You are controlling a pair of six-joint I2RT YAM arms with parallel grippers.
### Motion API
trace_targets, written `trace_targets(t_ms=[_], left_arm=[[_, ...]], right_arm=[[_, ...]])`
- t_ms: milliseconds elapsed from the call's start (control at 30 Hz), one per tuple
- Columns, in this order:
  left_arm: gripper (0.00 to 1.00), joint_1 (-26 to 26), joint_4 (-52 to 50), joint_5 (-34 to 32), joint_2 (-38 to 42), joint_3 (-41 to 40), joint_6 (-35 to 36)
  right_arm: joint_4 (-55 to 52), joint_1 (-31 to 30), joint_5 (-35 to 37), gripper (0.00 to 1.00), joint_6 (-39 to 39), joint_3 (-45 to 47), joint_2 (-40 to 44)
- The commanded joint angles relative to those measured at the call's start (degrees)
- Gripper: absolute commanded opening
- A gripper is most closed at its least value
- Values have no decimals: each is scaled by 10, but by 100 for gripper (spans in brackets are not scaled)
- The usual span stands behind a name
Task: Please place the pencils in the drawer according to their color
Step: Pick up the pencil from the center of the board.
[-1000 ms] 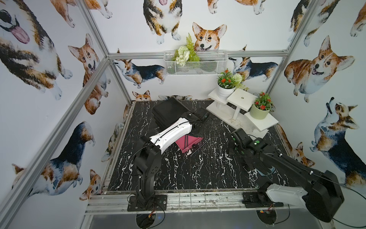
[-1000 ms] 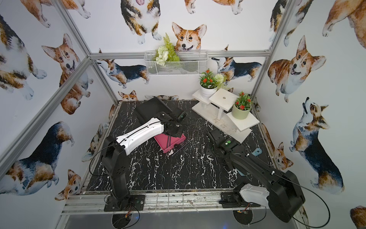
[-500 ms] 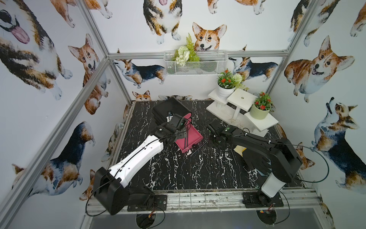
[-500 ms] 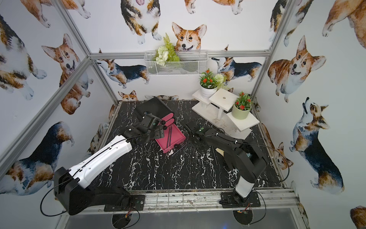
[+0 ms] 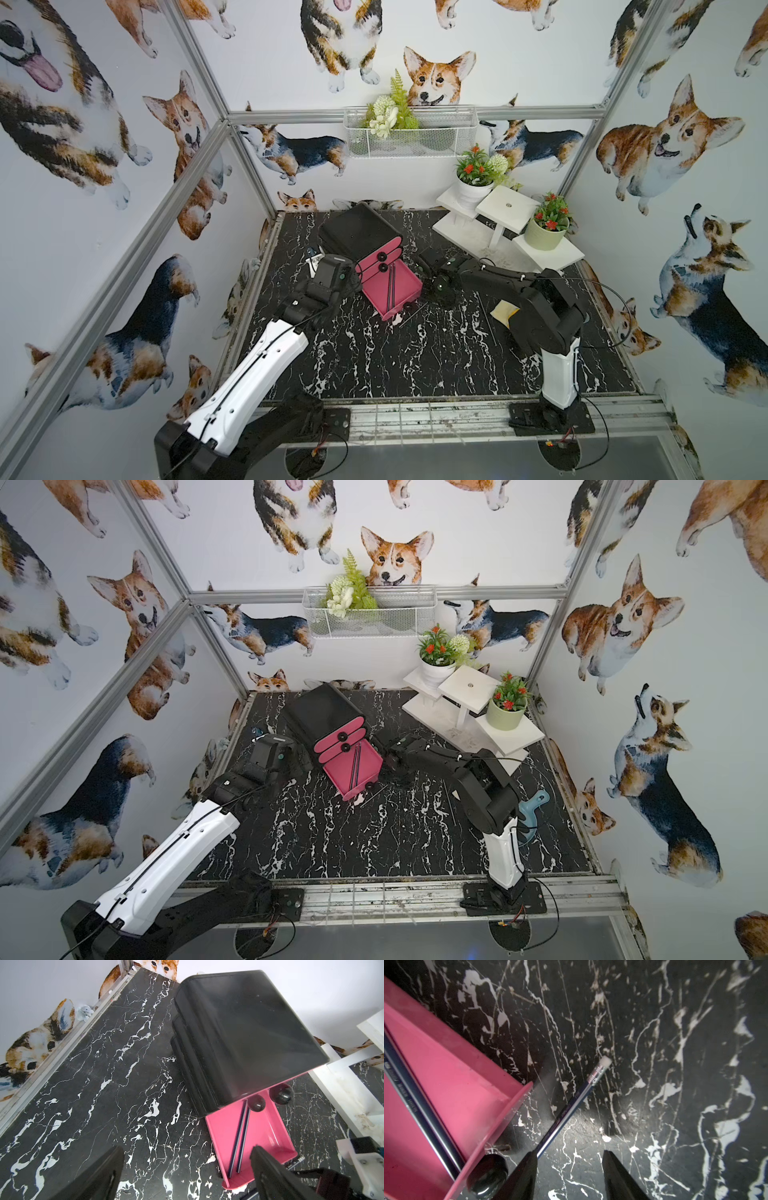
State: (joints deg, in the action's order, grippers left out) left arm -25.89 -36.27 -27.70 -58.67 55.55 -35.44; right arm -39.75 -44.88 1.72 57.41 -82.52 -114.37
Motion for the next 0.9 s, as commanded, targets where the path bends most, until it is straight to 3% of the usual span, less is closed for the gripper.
trace_targets(t_ms=[0, 433, 867], left_arm=[[100, 10, 21, 10, 7, -4, 12], [100, 27, 33, 61, -14, -8, 11], [100, 35, 32, 65, -20, -7, 8]], right_arm=[[-29, 1, 17, 57, 10, -16, -16], [-26, 1, 11, 53, 3, -20, -51], [24, 27, -34, 18, -3, 61, -36]])
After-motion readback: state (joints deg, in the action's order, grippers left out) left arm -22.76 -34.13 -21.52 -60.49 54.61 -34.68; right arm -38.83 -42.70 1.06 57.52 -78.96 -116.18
